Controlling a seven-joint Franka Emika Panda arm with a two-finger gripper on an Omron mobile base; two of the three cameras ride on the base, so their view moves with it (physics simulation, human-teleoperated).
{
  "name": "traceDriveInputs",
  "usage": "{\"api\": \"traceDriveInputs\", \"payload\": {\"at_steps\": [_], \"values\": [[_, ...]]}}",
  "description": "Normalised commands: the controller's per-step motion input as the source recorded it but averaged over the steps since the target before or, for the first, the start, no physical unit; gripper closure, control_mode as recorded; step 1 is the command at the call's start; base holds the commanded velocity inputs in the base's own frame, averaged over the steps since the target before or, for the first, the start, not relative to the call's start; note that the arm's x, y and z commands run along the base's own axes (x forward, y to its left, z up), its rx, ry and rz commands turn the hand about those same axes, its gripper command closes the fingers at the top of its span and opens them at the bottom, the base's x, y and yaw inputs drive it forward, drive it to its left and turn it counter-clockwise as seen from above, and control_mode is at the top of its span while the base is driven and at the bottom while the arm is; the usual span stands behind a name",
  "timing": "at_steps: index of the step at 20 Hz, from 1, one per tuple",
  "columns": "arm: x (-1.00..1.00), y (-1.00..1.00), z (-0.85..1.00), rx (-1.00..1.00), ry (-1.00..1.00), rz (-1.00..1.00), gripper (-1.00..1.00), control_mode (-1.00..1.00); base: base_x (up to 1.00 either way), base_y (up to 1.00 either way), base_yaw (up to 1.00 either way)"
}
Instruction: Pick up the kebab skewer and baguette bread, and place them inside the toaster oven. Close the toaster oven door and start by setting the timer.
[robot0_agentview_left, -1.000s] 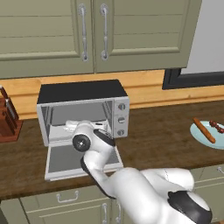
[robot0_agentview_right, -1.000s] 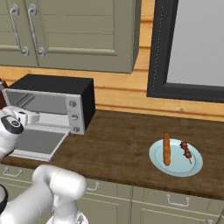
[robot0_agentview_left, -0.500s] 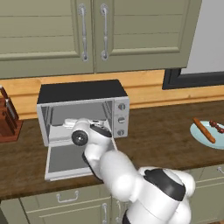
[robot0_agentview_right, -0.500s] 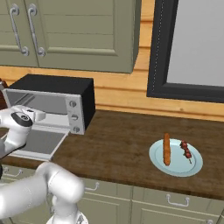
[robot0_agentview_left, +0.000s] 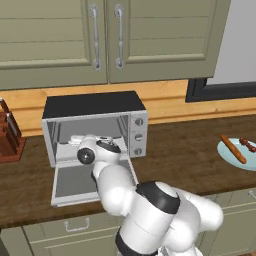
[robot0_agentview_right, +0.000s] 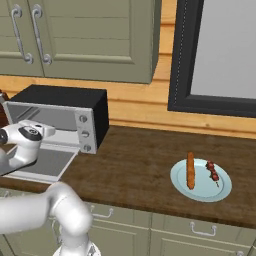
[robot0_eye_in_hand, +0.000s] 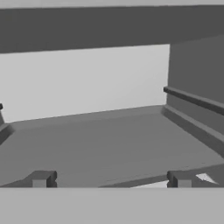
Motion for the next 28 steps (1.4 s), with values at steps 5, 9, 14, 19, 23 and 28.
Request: {"api": "traceDriveInputs", "payload": {"at_steps": [5, 9, 14, 19, 23, 28], "values": [[0.46, 0.03, -0.06, 0.00, 0.00, 0.00, -1.00, -1.00, 0.00, 0.00, 0.00], [0.47, 0.05, -0.19, -0.02, 0.00, 0.00, -1.00, -1.00, 0.00, 0.00, 0.00], [0.30, 0.06, -0.30, -0.04, 0.03, 0.00, -1.00, -1.00, 0.00, 0.00, 0.00], [0.17, 0.03, -0.28, -0.03, 0.04, 0.00, -1.00, -1.00, 0.00, 0.00, 0.00], [0.01, 0.03, -0.30, -0.03, 0.06, 0.00, -1.00, -1.00, 0.00, 0.00, 0.00], [-0.79, 0.13, -0.61, -0.06, 0.13, 0.06, -1.00, -1.00, 0.00, 0.00, 0.00]]}}
